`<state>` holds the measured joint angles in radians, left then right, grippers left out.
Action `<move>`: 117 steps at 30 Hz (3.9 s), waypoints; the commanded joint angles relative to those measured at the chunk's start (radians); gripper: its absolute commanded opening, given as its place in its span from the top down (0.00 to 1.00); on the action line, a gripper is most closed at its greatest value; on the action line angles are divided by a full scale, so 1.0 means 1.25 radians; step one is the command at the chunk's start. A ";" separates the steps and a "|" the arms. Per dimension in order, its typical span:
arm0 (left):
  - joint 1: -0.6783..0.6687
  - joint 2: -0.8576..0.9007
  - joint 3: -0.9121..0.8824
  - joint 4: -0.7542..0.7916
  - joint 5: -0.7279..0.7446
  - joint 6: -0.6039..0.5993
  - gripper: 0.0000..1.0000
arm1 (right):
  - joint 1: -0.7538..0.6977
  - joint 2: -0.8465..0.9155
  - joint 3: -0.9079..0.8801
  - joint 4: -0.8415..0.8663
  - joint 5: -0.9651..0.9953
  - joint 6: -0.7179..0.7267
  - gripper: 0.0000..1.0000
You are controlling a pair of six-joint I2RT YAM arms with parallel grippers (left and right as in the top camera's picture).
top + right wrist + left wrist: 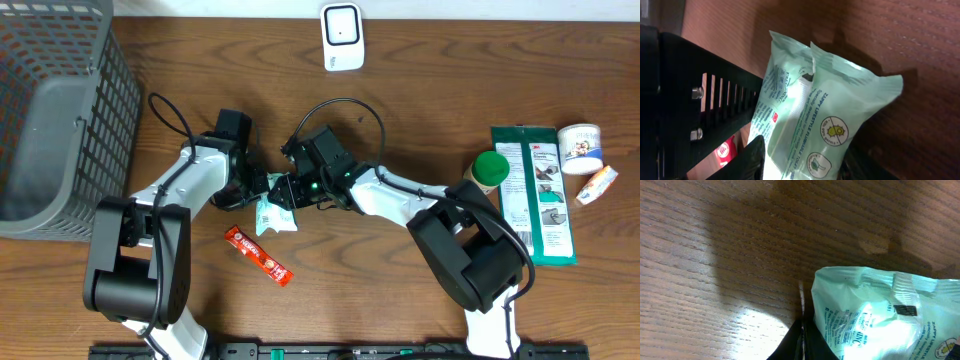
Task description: Scan the item barcode
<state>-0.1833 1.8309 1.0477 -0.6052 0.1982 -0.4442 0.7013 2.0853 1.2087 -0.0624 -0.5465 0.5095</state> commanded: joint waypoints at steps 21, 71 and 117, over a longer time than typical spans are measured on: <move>0.182 -0.298 0.021 0.001 0.014 0.042 0.92 | -0.018 -0.363 0.000 -0.253 0.222 -0.273 0.99; 0.304 -0.320 0.019 0.000 0.014 0.046 0.20 | -0.093 0.213 1.059 -0.296 1.089 -1.264 0.99; 0.304 -0.320 0.019 0.001 0.014 0.046 0.19 | -0.133 0.609 1.057 0.143 1.003 -1.226 0.99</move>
<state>0.1890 1.4345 1.0515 -0.6018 0.2115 -0.3882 0.5228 2.8319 2.5122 0.1173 0.6689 -1.1137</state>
